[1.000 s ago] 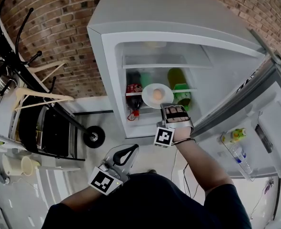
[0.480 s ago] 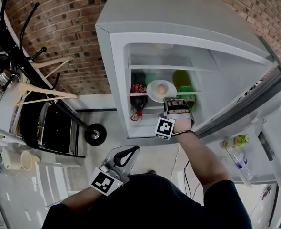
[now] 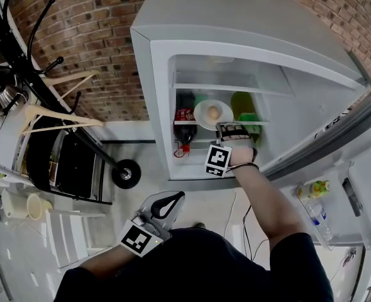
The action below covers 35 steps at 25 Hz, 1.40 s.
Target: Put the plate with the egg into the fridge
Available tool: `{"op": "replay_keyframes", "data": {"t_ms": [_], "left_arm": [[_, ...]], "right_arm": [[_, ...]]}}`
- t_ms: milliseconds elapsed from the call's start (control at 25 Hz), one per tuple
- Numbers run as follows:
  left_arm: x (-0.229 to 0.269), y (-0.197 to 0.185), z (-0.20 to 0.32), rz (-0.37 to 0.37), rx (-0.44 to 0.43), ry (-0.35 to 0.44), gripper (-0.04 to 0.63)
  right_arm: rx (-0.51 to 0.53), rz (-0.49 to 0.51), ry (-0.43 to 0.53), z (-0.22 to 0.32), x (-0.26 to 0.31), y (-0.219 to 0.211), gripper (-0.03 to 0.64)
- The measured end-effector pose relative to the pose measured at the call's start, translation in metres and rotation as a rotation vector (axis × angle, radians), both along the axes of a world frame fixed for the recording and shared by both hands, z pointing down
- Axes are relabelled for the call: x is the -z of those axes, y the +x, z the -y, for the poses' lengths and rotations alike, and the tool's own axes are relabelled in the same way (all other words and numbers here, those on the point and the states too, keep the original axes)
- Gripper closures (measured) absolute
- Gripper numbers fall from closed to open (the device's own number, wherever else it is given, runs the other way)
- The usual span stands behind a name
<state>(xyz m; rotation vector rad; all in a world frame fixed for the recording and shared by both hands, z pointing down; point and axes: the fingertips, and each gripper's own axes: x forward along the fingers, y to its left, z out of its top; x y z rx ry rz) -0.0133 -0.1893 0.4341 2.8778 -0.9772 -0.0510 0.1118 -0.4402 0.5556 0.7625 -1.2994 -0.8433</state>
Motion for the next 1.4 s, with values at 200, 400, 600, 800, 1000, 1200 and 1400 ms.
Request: {"op": "replay_keyframes", "data": {"t_ms": [200, 400, 600, 800, 1000, 1200, 1400], "left_arm": [[0.001, 0.004, -0.002, 0.002, -0.011, 0.001, 0.592], [0.001, 0.002, -0.004, 0.003, -0.002, 0.004, 0.592], [0.004, -0.005, -0.004, 0.009, 0.009, 0.006, 0.592], [0.005, -0.008, -0.006, 0.004, 0.014, 0.005, 0.592], [0.006, -0.01, -0.009, 0.001, 0.01, 0.014, 0.592], [0.01, -0.008, -0.013, 0.0, -0.013, 0.032, 0.592], [0.016, -0.003, -0.018, -0.001, -0.05, 0.045, 0.592]], "right_arm": [[0.001, -0.021, -0.019, 0.005, -0.003, 0.0, 0.581], [-0.003, -0.039, -0.04, 0.01, -0.007, 0.001, 0.575], [-0.004, -0.053, -0.036, 0.012, -0.013, 0.001, 0.566], [-0.006, -0.059, -0.008, 0.014, -0.012, 0.002, 0.539], [-0.005, -0.016, 0.027, 0.004, 0.0, -0.001, 0.517], [0.015, 0.073, 0.036, -0.034, 0.016, -0.015, 0.517], [0.023, 0.228, -0.007, -0.093, 0.026, -0.031, 0.517]]}}
